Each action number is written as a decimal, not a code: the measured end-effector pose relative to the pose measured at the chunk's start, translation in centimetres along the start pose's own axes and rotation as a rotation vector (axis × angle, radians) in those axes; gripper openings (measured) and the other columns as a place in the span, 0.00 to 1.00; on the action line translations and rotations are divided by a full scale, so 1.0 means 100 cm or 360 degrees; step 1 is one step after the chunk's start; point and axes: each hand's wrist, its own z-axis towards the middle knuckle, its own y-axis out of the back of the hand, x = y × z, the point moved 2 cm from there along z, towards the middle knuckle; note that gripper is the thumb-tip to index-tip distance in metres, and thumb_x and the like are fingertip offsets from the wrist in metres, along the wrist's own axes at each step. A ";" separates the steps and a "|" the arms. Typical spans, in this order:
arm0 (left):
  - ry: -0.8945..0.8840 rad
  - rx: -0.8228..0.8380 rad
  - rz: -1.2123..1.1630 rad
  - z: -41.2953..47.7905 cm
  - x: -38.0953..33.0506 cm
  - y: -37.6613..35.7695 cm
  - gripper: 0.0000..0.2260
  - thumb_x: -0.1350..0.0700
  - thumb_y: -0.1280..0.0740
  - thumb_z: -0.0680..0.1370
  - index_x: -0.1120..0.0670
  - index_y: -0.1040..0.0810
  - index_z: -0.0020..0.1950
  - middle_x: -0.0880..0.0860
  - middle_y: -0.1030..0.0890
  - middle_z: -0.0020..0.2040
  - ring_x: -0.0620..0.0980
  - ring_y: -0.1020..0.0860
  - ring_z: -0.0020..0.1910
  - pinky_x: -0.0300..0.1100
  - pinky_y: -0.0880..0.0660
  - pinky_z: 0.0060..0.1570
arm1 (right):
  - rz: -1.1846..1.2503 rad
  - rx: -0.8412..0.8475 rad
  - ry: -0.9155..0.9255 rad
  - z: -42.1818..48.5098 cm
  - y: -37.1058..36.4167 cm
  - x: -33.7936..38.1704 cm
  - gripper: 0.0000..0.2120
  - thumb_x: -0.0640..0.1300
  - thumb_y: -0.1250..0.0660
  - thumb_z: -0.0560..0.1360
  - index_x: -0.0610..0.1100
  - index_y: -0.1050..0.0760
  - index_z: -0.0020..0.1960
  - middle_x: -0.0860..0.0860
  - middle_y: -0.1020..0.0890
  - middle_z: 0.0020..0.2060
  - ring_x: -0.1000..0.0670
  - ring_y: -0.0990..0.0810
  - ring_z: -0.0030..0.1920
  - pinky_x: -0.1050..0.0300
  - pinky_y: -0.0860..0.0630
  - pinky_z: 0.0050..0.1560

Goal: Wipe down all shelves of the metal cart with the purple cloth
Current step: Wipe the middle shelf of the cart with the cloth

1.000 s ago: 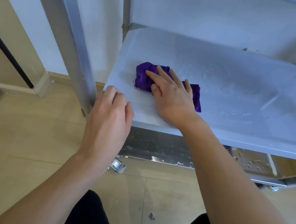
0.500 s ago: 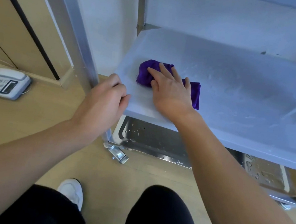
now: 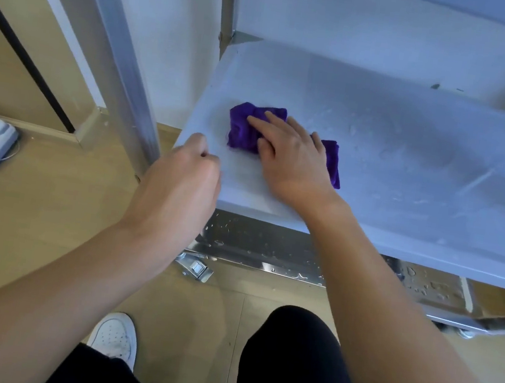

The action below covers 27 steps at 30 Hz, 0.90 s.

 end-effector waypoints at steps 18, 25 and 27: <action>-0.0094 0.0006 -0.0209 -0.010 0.006 0.000 0.13 0.60 0.36 0.79 0.63 0.22 0.36 0.53 0.25 0.45 0.52 0.28 0.32 0.49 0.26 0.30 | -0.0061 -0.0204 -0.0248 -0.004 0.007 -0.020 0.20 0.50 0.46 0.82 0.63 0.36 0.72 0.60 0.36 0.75 0.51 0.41 0.76 0.45 0.46 0.75; -0.0007 0.0032 -0.0163 -0.014 0.006 0.001 0.10 0.58 0.35 0.78 0.60 0.20 0.38 0.55 0.24 0.49 0.54 0.27 0.37 0.44 0.28 0.31 | 0.0068 -0.0325 -0.0153 -0.026 -0.005 0.006 0.19 0.49 0.44 0.79 0.60 0.29 0.68 0.59 0.29 0.71 0.52 0.34 0.73 0.41 0.43 0.73; 0.0049 0.0029 -0.0120 -0.018 0.008 0.004 0.11 0.56 0.37 0.79 0.58 0.20 0.40 0.54 0.25 0.50 0.54 0.29 0.36 0.46 0.30 0.30 | 0.0073 -0.0304 0.0017 -0.039 -0.013 0.031 0.19 0.49 0.44 0.79 0.59 0.27 0.67 0.59 0.28 0.69 0.51 0.32 0.71 0.41 0.42 0.72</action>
